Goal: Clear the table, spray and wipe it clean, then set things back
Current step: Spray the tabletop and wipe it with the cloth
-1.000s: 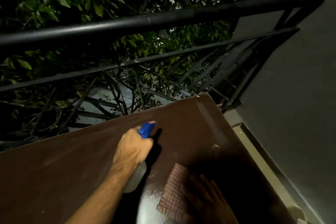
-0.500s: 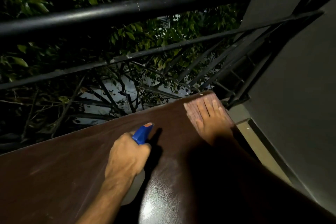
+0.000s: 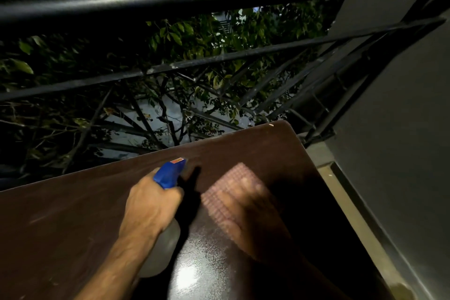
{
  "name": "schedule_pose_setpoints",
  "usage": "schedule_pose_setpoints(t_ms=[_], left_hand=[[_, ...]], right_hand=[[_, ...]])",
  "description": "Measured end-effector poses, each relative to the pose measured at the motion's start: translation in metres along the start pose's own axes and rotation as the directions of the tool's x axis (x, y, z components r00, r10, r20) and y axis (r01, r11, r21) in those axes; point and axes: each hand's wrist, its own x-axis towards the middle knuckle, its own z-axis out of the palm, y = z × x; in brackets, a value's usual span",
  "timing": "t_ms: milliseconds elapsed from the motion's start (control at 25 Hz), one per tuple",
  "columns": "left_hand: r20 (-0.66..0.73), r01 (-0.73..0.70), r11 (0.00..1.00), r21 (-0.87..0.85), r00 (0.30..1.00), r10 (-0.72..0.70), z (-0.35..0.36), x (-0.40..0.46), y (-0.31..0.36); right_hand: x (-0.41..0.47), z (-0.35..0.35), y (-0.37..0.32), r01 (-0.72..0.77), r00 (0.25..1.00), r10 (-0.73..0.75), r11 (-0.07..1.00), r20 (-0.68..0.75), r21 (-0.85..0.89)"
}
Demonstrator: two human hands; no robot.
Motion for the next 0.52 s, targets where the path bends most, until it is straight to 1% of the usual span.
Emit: schedule_pose_setpoints(t_ms=[40,80,120,160,200,240,280,320,360,400,440,520], left_hand=[[-0.006,0.005,1.000,0.011,1.000,-0.005,-0.008,-0.001,-0.009],[-0.012,0.014,1.000,0.027,1.000,-0.014,-0.017,-0.002,-0.018],[-0.018,0.028,0.999,0.043,0.999,-0.027,-0.026,-0.002,-0.028],[-0.021,0.044,0.998,0.055,0.999,-0.043,-0.033,-0.002,-0.037],[-0.026,0.062,0.996,0.063,0.998,-0.060,-0.040,-0.002,-0.046],[-0.032,0.082,0.994,0.067,0.996,-0.080,-0.048,-0.001,-0.055],[-0.034,0.098,0.993,0.073,0.995,-0.095,-0.052,-0.001,-0.060],[-0.040,0.104,0.992,0.076,0.994,-0.102,-0.055,-0.001,-0.064],[-0.051,0.102,0.992,0.072,0.994,-0.098,-0.058,-0.002,-0.069],[-0.056,0.091,0.994,0.065,0.995,-0.087,-0.060,-0.002,-0.072],[-0.056,0.083,0.995,0.049,0.995,-0.080,-0.061,-0.003,-0.075],[-0.052,0.084,0.996,0.002,0.995,-0.084,-0.062,-0.005,-0.078]], right_hand=[[0.003,-0.010,0.005,0.003,0.986,-0.003,1.000,-0.166,0.000],[0.011,-0.019,0.008,0.002,0.955,-0.005,1.000,-0.295,-0.010],[0.021,-0.025,0.010,-0.007,0.925,-0.007,0.999,-0.380,-0.037],[0.028,-0.025,0.012,-0.042,0.903,0.007,0.997,-0.429,-0.071],[0.035,-0.019,0.016,-0.112,0.900,0.049,0.986,-0.433,-0.122],[0.043,-0.010,0.020,-0.209,0.925,0.132,0.960,-0.357,-0.188],[0.051,-0.003,0.025,-0.323,0.944,0.289,0.911,-0.160,-0.255],[0.059,0.006,0.031,-0.437,0.873,0.481,0.841,0.074,-0.319],[0.064,0.019,0.036,-0.505,0.768,0.602,0.779,0.217,-0.371],[0.072,0.031,0.038,-0.530,0.708,0.641,0.759,0.295,-0.377],[0.080,0.041,0.037,-0.525,0.701,0.637,0.765,0.322,-0.373],[0.098,0.052,0.032,-0.493,0.708,0.610,0.788,0.356,-0.368]])
